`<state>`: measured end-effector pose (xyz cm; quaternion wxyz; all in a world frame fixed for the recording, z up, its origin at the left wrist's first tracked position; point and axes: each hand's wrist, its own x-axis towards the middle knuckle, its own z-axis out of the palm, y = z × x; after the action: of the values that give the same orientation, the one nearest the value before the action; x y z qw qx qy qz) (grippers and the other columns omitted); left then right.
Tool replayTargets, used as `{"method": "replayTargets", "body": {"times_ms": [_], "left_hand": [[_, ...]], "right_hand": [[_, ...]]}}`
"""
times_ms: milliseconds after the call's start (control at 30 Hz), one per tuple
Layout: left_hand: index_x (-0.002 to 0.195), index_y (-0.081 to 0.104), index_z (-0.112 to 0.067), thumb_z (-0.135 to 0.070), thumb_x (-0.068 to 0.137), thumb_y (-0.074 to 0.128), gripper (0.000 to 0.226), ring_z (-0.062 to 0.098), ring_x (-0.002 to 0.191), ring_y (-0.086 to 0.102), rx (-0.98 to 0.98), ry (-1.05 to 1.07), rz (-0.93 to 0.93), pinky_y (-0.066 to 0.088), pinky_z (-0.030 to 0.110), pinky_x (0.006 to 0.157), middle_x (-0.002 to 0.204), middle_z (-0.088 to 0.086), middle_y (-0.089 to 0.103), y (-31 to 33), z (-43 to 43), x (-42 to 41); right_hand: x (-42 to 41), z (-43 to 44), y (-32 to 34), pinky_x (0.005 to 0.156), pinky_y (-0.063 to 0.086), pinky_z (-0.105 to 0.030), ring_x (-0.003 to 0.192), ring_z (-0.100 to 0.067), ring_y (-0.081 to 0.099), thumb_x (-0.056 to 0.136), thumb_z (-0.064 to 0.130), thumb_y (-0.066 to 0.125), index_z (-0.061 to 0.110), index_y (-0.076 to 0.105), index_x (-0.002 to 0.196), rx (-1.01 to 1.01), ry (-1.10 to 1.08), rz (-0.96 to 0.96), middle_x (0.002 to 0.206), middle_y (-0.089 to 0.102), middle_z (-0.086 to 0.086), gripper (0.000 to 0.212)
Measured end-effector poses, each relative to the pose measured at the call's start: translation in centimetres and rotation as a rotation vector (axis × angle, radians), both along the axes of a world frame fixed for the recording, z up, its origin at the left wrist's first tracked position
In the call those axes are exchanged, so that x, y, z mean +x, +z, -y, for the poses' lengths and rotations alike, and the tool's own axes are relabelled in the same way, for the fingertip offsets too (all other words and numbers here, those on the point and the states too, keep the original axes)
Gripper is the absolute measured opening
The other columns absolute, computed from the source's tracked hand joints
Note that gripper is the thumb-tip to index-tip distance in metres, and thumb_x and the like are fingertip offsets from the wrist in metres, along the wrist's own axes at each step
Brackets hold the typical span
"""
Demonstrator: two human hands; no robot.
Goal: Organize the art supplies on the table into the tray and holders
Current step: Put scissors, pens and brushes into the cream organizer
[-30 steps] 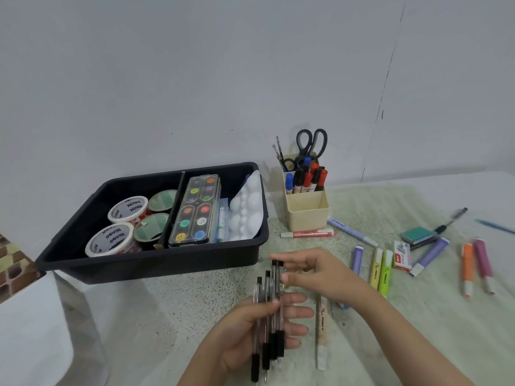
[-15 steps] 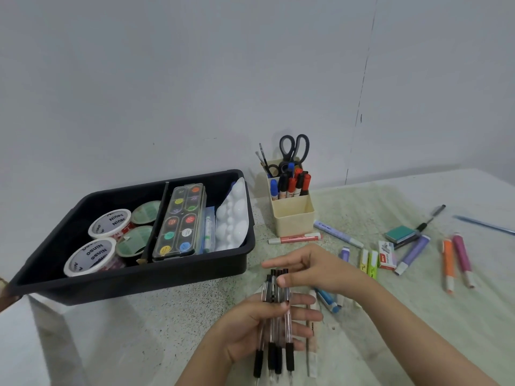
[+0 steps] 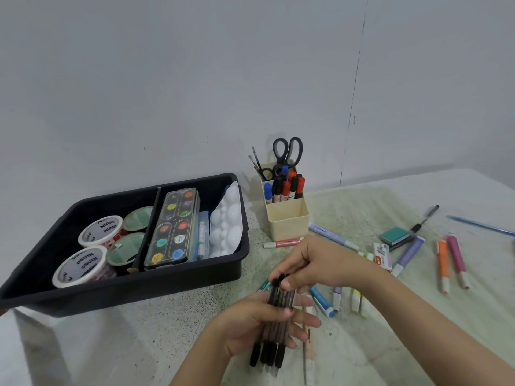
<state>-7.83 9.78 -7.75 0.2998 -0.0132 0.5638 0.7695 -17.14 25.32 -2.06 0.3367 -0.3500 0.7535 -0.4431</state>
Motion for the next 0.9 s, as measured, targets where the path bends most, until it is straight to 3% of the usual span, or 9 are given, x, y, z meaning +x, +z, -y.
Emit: {"method": "replayTargets", "body": {"times_ms": [100, 200, 333, 467, 567, 667, 733, 833, 900], "left_hand": [[0.119, 0.058, -0.005, -0.009, 0.078, 0.057, 0.041, 0.021, 0.087, 0.068, -0.090, 0.053, -0.088, 0.053, 0.030, 0.077, 0.108, 0.013, 0.069, 0.5, -0.1, -0.6], [0.115, 0.061, -0.006, -0.009, 0.077, 0.059, 0.038, 0.017, 0.081, 0.068, -0.123, 0.108, -0.147, 0.052, 0.025, 0.073, 0.106, 0.013, 0.070, 1.2, -0.2, -1.3], [0.118, 0.058, -0.005, -0.001, 0.089, 0.054, 0.030, 0.017, 0.082, 0.068, -0.124, 0.071, -0.149, 0.053, 0.026, 0.075, 0.110, 0.014, 0.069, 2.2, -0.3, -2.2], [0.122, 0.054, -0.006, 0.001, 0.093, 0.046, 0.031, 0.017, 0.089, 0.069, -0.147, 0.035, -0.143, 0.053, 0.027, 0.082, 0.113, 0.011, 0.068, 2.8, -0.5, -3.0], [0.121, 0.053, -0.007, -0.001, 0.092, 0.049, 0.030, 0.019, 0.095, 0.068, -0.166, 0.054, -0.157, 0.052, 0.030, 0.087, 0.113, 0.011, 0.068, 3.0, -0.7, -3.8], [0.115, 0.058, -0.012, -0.017, 0.082, 0.062, 0.034, 0.016, 0.105, 0.065, -0.252, 0.158, -0.251, 0.045, 0.032, 0.097, 0.111, 0.003, 0.070, 3.7, -0.7, -4.6], [0.117, 0.058, -0.018, -0.025, 0.076, 0.065, 0.043, 0.008, 0.104, 0.064, -0.339, 0.281, -0.346, 0.045, 0.027, 0.097, 0.109, -0.003, 0.070, 3.9, -0.6, -5.4], [0.116, 0.050, -0.030, -0.017, 0.089, 0.058, 0.032, -0.007, 0.101, 0.058, -0.430, 0.472, -0.471, 0.047, 0.011, 0.084, 0.113, -0.014, 0.061, 3.9, -0.4, -6.6], [0.125, 0.046, -0.027, -0.013, 0.094, 0.051, 0.035, -0.009, 0.104, 0.052, -0.500, 0.530, -0.536, 0.044, 0.006, 0.082, 0.116, -0.015, 0.055, 3.9, -0.4, -7.3]], "right_hand": [[-0.5, -0.3, 1.0, 0.066, 0.055, -0.017, 0.065, -0.006, 0.066, 0.082, 0.002, 0.069, 0.024, 0.074, 0.086, -0.021, -0.018, -0.034, 0.080, 0.073, -0.005, 0.024], [-1.0, -0.6, 1.8, 0.067, 0.057, -0.021, 0.065, -0.008, 0.067, 0.081, 0.000, 0.069, 0.024, 0.075, 0.085, -0.048, -0.036, -0.039, 0.075, 0.073, 0.001, 0.025], [-1.5, -0.8, 2.5, 0.072, 0.057, -0.022, 0.094, -0.017, 0.069, 0.080, 0.004, 0.072, 0.031, 0.074, 0.090, -0.068, -0.035, -0.101, 0.097, 0.074, -0.008, 0.028], [-1.8, -0.9, 2.9, 0.067, 0.057, -0.020, 0.068, -0.006, 0.067, 0.079, 0.004, 0.072, 0.021, 0.076, 0.092, -0.051, -0.087, -0.159, 0.088, 0.074, -0.010, 0.021], [-2.1, -1.1, 3.5, 0.066, 0.057, -0.020, 0.066, -0.006, 0.067, 0.081, 0.003, 0.071, 0.016, 0.076, 0.093, -0.008, -0.112, -0.207, 0.083, 0.074, -0.005, 0.018], [-3.0, -1.4, 5.1, 0.062, 0.055, -0.017, 0.065, -0.004, 0.067, 0.081, 0.001, 0.069, 0.014, 0.076, 0.092, -0.023, -0.195, -0.259, 0.073, 0.073, 0.006, 0.018], [-4.2, -1.8, 6.6, 0.059, 0.053, -0.013, 0.061, -0.002, 0.066, 0.080, 0.001, 0.070, 0.017, 0.075, 0.089, -0.047, -0.275, -0.307, 0.067, 0.071, 0.013, 0.020], [-6.3, -2.3, 8.7, 0.060, 0.054, -0.014, 0.060, -0.004, 0.067, 0.079, 0.002, 0.071, 0.022, 0.074, 0.082, -0.109, -0.375, -0.346, 0.064, 0.071, 0.011, 0.021], [-7.6, -2.3, 9.4, 0.063, 0.056, -0.017, 0.062, -0.005, 0.068, 0.079, 0.001, 0.071, 0.020, 0.074, 0.085, -0.139, -0.419, -0.379, 0.064, 0.071, 0.009, 0.020]]}}
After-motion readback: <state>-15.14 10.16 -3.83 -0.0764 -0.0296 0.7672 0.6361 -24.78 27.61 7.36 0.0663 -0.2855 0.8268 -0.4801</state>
